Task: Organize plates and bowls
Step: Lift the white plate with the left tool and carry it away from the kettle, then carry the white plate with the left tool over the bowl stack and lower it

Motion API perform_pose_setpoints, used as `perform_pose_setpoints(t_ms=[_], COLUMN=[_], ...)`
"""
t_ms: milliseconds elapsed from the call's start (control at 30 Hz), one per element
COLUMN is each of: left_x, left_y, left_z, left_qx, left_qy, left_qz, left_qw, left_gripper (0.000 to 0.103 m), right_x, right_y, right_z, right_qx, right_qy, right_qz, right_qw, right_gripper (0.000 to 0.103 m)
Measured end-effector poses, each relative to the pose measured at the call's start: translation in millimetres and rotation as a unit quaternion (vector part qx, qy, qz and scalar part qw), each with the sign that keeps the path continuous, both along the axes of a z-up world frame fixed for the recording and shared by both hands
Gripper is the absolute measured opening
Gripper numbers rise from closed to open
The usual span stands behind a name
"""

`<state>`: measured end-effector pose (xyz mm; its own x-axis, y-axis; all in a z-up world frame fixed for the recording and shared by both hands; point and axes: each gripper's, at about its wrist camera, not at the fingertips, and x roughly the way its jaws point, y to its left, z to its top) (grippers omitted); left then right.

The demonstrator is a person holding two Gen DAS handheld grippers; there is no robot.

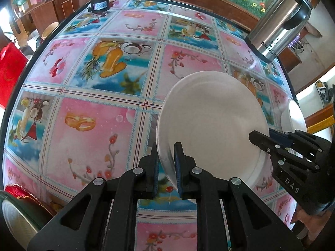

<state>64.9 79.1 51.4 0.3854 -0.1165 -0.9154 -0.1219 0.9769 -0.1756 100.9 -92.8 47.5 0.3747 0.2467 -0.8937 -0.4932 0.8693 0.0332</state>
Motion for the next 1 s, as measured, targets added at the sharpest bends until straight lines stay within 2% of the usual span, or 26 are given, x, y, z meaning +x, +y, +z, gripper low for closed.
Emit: perform_pose_setpoints(t_ms=[200,400,667,1000], left_x=[-10,-36,-85,-145], left_y=[4,7,19,60], left_z=[2,20,46,78], left_qx=[-0.004,-0.003,0.027,0.055], left_qy=[-0.003,-0.026,-0.073,-0.123], left_qz=[0.003,0.003,0.021,0.057], left_qw=[1.0000,0.9997,0.9967,0.9893], left_gripper=[0.013,0.013,0.013,0.013], right_x=[-19,-42,-80,-123], right_y=[-3,-1,12,53], right_z=[8,20,41,62], right_qx=[0.009,0.015,0.039,0.057], right_qy=[-0.010,-0.023,-0.045,-0.065], right_qz=[0.007,0.011,0.030,0.081], right_qw=[1.000,1.000,0.998,0.993], right_gripper=[0.015,0.016,0.016,0.019])
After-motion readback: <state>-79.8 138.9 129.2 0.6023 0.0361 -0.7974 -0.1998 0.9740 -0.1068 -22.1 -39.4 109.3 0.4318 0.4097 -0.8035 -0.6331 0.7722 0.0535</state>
